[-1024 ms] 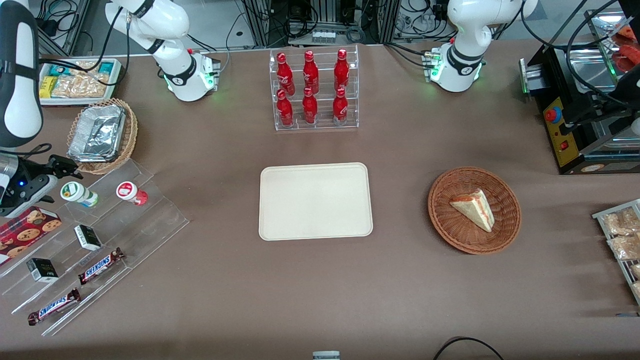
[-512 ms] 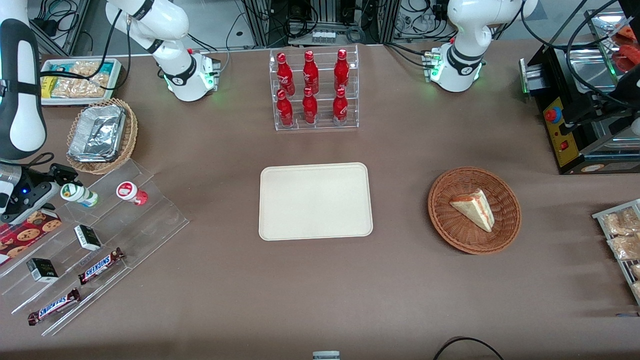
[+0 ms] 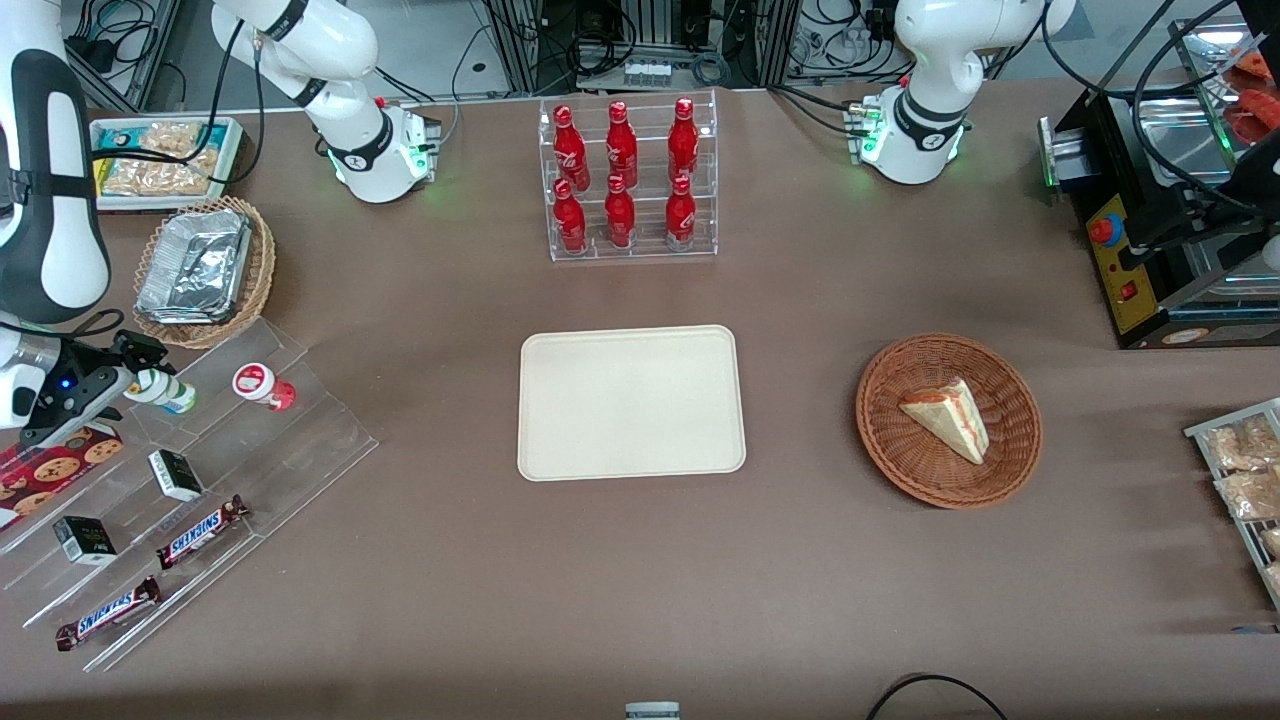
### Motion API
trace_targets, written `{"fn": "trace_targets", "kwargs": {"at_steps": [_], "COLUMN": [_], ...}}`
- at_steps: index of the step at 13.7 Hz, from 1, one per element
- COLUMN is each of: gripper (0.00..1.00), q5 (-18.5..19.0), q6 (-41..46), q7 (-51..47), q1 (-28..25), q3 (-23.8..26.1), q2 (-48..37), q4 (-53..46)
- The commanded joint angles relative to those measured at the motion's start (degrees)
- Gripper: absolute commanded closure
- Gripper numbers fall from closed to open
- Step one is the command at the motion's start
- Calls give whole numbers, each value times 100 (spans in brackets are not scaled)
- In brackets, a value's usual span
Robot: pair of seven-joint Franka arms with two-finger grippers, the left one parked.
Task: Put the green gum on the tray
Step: 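Close the right gripper around the green-labelled gum jar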
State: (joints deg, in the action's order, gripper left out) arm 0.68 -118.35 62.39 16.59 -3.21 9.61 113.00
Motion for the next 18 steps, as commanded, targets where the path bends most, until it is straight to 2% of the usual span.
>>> {"fn": "trace_targets", "kwargs": {"at_steps": [1,14,15,16,18], "gripper": [1,1,6,22,68], "q5": [-42,99,99,99,99], "q6": [-293,-320,-311,-311,-267], "q7": [53,106,106,106,124], "q1": [55,151,151,151,186], "q3": [14,5,5,5,5], "q2": [-214,-223,-214,-205,-162], "q4": [346,355,355,355,355]}}
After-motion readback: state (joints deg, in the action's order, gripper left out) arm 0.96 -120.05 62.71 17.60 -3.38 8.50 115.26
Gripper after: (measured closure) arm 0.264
